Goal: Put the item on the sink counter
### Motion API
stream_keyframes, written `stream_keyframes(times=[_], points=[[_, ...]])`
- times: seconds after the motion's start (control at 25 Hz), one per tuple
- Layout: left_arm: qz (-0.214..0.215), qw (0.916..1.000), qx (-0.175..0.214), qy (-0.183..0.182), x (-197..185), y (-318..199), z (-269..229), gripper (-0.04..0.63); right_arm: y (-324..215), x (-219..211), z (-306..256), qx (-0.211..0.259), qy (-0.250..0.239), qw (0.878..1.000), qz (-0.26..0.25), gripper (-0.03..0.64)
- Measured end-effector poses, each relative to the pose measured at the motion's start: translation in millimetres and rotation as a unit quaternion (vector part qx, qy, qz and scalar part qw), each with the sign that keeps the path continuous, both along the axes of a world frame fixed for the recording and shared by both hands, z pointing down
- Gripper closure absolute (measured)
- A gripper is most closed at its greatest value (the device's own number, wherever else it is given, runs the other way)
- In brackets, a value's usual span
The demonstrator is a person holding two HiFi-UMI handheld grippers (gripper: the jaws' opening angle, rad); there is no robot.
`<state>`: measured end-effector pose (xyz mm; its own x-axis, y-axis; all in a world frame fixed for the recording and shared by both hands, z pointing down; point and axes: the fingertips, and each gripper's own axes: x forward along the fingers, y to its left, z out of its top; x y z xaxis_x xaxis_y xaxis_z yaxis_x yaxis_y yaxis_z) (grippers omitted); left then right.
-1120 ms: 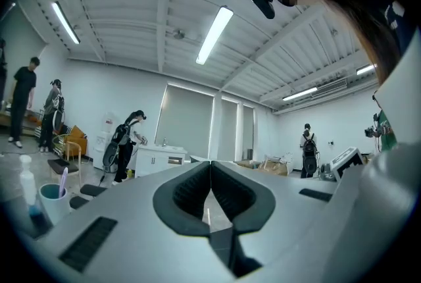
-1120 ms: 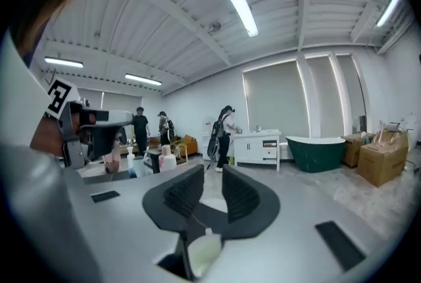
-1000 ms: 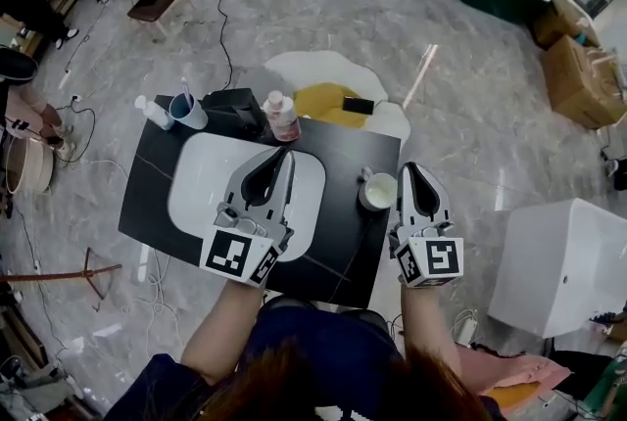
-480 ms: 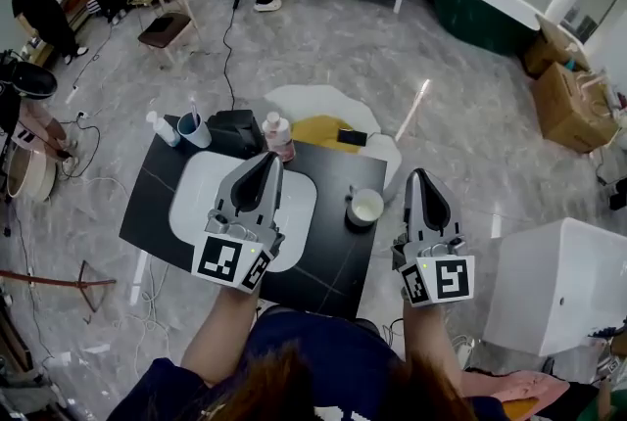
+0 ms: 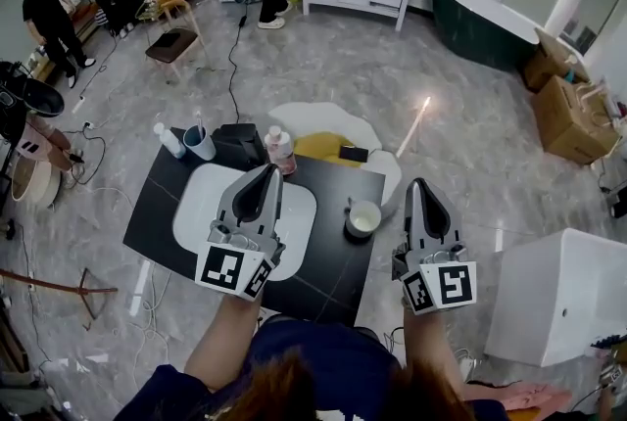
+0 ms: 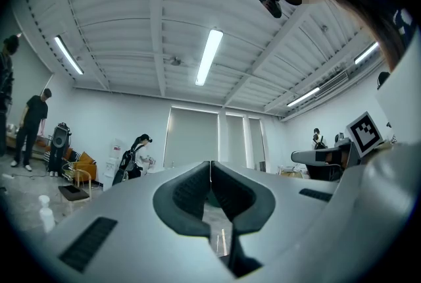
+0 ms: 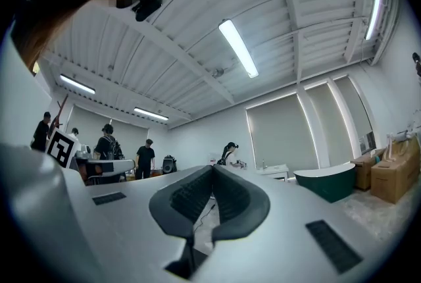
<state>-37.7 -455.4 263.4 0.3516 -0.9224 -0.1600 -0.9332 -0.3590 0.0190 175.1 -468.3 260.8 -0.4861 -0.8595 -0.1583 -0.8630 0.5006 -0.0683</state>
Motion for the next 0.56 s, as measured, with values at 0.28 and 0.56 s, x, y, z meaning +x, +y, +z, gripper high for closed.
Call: stream_keyframes(times=[0.28, 0.56], points=[[-0.004, 1.0, -0.004, -0.003, 1, -1, 6, 0.572, -1, -3, 9, -0.007, 0.0, 1.0, -0.009, 0.601], [0.0, 1.0, -0.005, -0.004, -3, -3, 14, 0.572, -2, -13, 20, -0.009, 0.008, 1.0, -0.011, 0.601]])
